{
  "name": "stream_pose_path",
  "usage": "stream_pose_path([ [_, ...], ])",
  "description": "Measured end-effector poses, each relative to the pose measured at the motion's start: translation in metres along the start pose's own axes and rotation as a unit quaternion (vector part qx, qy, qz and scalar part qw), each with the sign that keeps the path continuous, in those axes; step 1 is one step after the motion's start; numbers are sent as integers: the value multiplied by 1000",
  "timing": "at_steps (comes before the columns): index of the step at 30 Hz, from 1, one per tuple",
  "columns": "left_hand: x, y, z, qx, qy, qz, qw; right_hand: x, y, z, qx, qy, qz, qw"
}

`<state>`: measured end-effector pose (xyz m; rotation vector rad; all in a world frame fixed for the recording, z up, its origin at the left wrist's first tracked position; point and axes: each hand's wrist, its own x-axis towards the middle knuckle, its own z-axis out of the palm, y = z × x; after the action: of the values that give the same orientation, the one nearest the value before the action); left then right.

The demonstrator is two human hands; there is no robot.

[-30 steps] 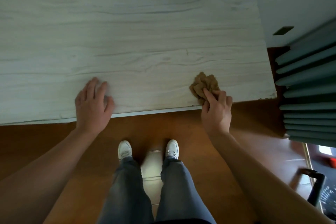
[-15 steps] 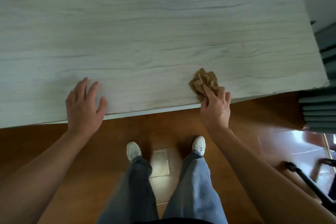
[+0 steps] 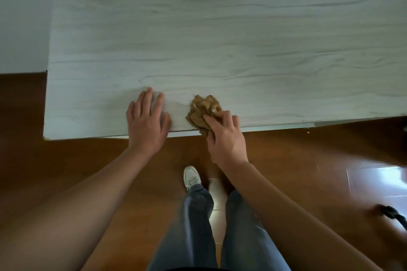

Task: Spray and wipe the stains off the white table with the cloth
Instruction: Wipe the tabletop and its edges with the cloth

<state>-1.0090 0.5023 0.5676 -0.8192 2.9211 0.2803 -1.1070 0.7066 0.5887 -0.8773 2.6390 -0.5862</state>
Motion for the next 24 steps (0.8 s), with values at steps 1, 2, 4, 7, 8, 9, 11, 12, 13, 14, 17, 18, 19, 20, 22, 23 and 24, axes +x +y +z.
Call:
stream_pose_path([
  [1, 0, 0, 1, -2, 0, 0, 1000, 2, 3, -2, -6, -6, -7, 1000],
  [2, 0, 0, 0, -4, -2, 2, 1000, 2, 7, -6, -11, -9, -12, 1000],
  [4, 1, -2, -1, -5, -5, 4, 1000, 2, 23, -15, -11, -3, 3, 1000],
  [7, 1, -3, -3, 1, -14, 7, 1000, 1, 57, -36, -4, 30, 59, 998],
  [8, 1, -2, -4, 2, -18, 4, 1000, 1, 70, -43, -7, 37, 73, 997],
  [9, 2, -1, -5, 3, -20, 0, 1000, 1, 82, -50, -11, 40, 84, 996],
  [11, 3, 3, -7, 4, -24, -10, 1000, -1, 101, -60, -17, 40, 93, 995],
  [12, 2, 6, -6, 2, -25, -16, 1000, -1, 106, -62, -19, 38, 89, 995],
  [13, 1, 7, -5, -2, -24, -21, 999, -2, 109, -62, -19, 38, 84, 996],
  [14, 1, 9, -5, -5, -23, -25, 999, -1, 110, -61, -18, 42, 81, 996],
  [17, 1, 10, -8, -15, -32, -30, 999, -1, 104, -56, -6, 57, 101, 993],
  [18, 2, 8, -11, -11, -34, -22, 999, -1, 100, -54, -1, 62, 111, 992],
  [19, 3, 5, -15, -4, -35, -9, 999, -1, 96, -52, 6, 67, 122, 990],
  [20, 4, 0, -19, 2, -35, 3, 999, -1, 91, -50, 13, 71, 131, 989],
  [22, 6, -18, -27, 13, -27, 10, 999, -1, 77, -44, 13, 75, 138, 987],
  [23, 5, -30, -30, 16, -20, 0, 1000, 0, 67, -39, 11, 72, 137, 988],
  [24, 5, -45, -33, 16, -14, -17, 1000, 1, 56, -33, 9, 71, 137, 988],
])
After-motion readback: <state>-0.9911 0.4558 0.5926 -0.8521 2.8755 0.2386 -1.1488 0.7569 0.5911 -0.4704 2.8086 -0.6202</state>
